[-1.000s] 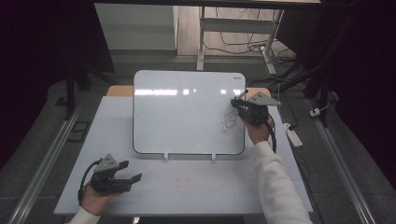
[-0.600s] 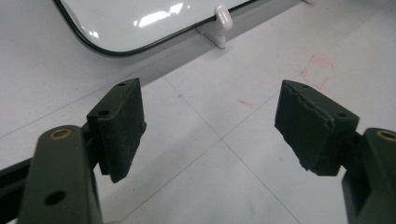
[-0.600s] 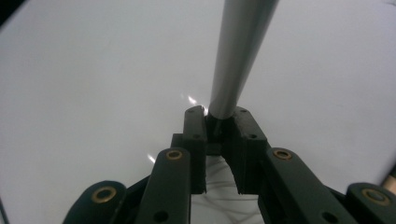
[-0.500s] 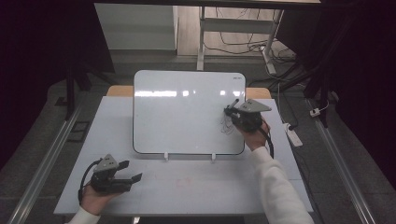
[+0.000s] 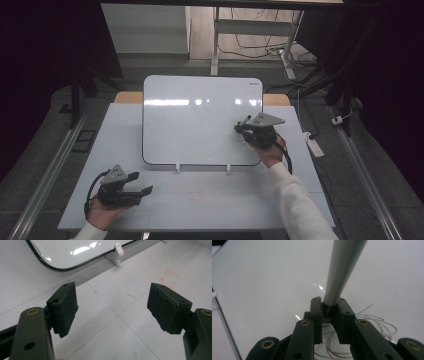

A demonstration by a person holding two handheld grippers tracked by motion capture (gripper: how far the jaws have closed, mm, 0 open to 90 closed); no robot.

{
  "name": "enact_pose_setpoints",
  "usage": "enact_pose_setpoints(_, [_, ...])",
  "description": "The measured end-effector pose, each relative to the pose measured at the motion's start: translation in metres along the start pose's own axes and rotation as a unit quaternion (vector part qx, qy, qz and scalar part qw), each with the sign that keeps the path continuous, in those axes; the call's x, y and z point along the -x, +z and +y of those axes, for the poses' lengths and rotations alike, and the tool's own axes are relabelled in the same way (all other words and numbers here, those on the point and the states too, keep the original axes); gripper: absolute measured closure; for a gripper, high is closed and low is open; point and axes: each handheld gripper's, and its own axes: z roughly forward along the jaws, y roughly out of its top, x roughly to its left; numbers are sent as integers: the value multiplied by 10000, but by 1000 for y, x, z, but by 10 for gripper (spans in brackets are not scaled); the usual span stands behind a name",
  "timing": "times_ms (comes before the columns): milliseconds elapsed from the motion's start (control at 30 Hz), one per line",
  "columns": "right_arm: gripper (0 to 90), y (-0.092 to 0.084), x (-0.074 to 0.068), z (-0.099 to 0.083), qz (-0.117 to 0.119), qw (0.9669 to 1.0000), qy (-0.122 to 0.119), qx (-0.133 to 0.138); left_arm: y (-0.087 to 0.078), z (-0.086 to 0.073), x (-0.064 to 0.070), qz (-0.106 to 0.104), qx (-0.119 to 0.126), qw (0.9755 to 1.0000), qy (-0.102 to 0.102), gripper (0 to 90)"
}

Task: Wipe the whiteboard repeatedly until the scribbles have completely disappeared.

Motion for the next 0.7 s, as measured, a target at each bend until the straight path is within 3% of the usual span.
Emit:
enact_pose_setpoints(33, [775, -1, 0, 0, -56, 10000, -73, -15, 1, 0, 0, -4, -5, 10000, -20, 247])
enact_pose_setpoints(67, [775, -4, 6, 1, -277, 9996, 74, 87, 1, 0, -1, -10, -16, 10000, -33, 247])
enact_pose_setpoints(100, [775, -7, 15, 2, -472, 9977, 423, 253, 2, 0, 0, -20, -23, 10000, -29, 247])
enact_pose_setpoints(133, [775, -9, 22, 1, -511, 9952, 740, 376, 2, 0, 1, -21, -30, 10000, -7, 247])
enact_pose_setpoints(167, [775, -8, 19, 0, -444, 9953, 775, 366, 2, 0, 1, -21, -30, 10000, -7, 247])
enact_pose_setpoints(200, [775, -8, 19, 0, -444, 9953, 775, 366, 1, 1, 1, -21, -25, 10000, 15, 247])
enact_pose_setpoints(233, [775, -2, -1, -3, -34, 9998, 174, 5, 0, 1, 2, -13, -7, 10000, 35, 246])
enact_pose_setpoints(300, [775, 0, -10, -2, 44, 9997, -177, -155, 0, 1, 0, -12, 5, 10000, 2, 247])
enact_pose_setpoints(333, [775, -2, -5, -1, -60, 9999, -89, -97, 0, 1, 0, -12, 5, 10000, 2, 247])
enact_pose_setpoints(367, [775, -5, 8, 1, -313, 9992, 229, 92, 2, 0, -1, -26, -12, 10000, -48, 247])
enact_pose_setpoints(433, [775, -8, 24, 2, -483, 9953, 750, 366, 2, 0, -1, -35, -22, 10000, -33, 247])
enact_pose_setpoints(467, [775, -8, 26, 1, -464, 9947, 832, 397, 2, 1, 0, -39, -11, 10000, -12, 247])
enact_pose_setpoints(500, [775, -8, 22, 1, -446, 9960, 707, 329, 1, 1, 1, -43, -2, 10000, 5, 247])
enact_pose_setpoints(567, [775, -5, 4, -2, -11, 9997, 261, -10, 2, 1, 0, -45, 5, 10000, 2, 247])
enact_pose_setpoints(600, [775, -4, -1, -3, 79, 9999, 121, -95, 2, 1, -1, -49, 1, 10000, -6, 247])
enact_pose_setpoints(633, [775, -4, -4, -5, 89, 9999, 14, -123, 3, 1, -1, -51, -8, 10000, -24, 247])
enact_pose_setpoints(667, [775, -4, -1, -5, 81, 9999, 60, -86, 3, 1, -1, -62, -15, 10000, -39, 247])
enact_pose_setpoints(700, [775, -5, 6, -4, -107, 9998, 170, 35, 3, 1, -1, -60, -18, 10000, -40, 248])
